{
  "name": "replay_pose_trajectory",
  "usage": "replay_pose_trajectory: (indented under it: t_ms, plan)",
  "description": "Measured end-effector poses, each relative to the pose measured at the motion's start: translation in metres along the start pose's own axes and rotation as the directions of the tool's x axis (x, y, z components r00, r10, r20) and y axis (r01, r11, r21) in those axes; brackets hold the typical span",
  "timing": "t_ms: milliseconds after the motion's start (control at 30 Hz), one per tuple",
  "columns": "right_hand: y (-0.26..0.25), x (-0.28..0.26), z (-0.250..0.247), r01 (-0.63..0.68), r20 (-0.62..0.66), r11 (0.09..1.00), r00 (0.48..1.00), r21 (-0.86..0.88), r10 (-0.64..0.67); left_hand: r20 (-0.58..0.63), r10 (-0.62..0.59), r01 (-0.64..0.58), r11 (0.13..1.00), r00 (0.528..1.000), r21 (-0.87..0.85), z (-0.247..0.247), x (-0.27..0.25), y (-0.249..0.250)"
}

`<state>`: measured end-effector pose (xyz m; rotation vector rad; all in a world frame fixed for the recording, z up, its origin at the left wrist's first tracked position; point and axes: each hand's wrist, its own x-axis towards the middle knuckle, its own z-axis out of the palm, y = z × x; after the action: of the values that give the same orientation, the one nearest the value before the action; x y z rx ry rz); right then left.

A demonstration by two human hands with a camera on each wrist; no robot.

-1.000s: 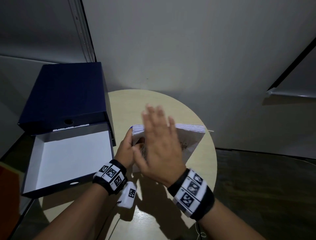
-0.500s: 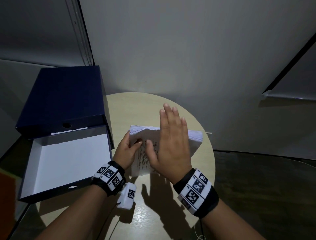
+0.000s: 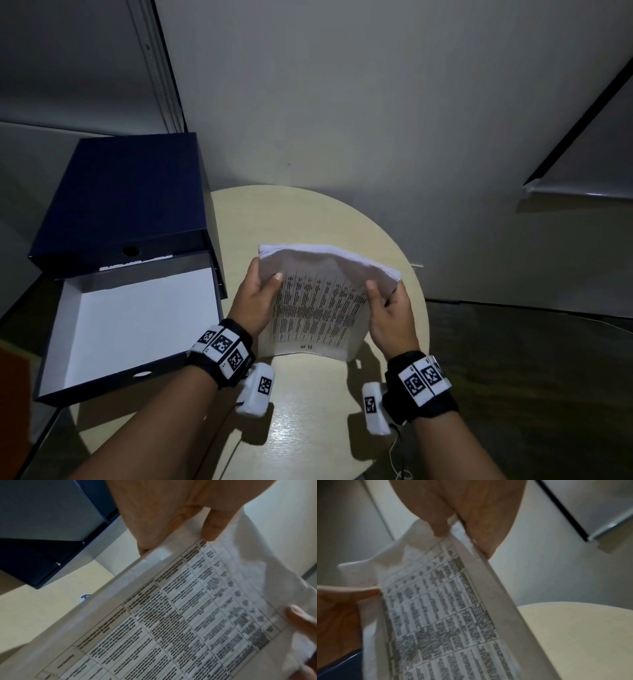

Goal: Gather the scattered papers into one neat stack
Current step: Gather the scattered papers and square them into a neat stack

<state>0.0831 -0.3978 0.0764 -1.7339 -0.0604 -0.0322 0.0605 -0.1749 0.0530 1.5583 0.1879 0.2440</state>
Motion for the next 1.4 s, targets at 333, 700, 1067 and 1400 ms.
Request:
replay_pose_trajectory:
  t_ms: [333, 700, 1067, 1400]
  plan:
    - [-0.006, -0.003, 0.011, 0.188, -0.078, 0.979, 0.978, -0.075, -0.194, -0.091, 0.166, -0.157, 0.983, 0.982, 0.098, 0.018, -0.023, 0.023]
    - [-0.019, 0.001, 0.016, 0.131, -0.238, 0.991, 0.962, -0.024, -0.133, -0.214, 0.177, -0.178, 0.984, 0.961, 0.014, 0.008, -0.002, 0.046]
    - [-0.022, 0.021, 0.021, 0.038, -0.287, 0.999, 0.957, 0.013, -0.032, -0.219, 0.108, -0.115, 0.993, 0.970, -0.019, 0.006, 0.010, 0.044]
    - [-0.071, 0.012, 0.026, 0.420, 0.150, 0.558, 0.873, -0.716, -0.465, -0.117, 0.108, -0.087, 0.982, 0.987, 0.168, -0.006, 0.002, 0.017]
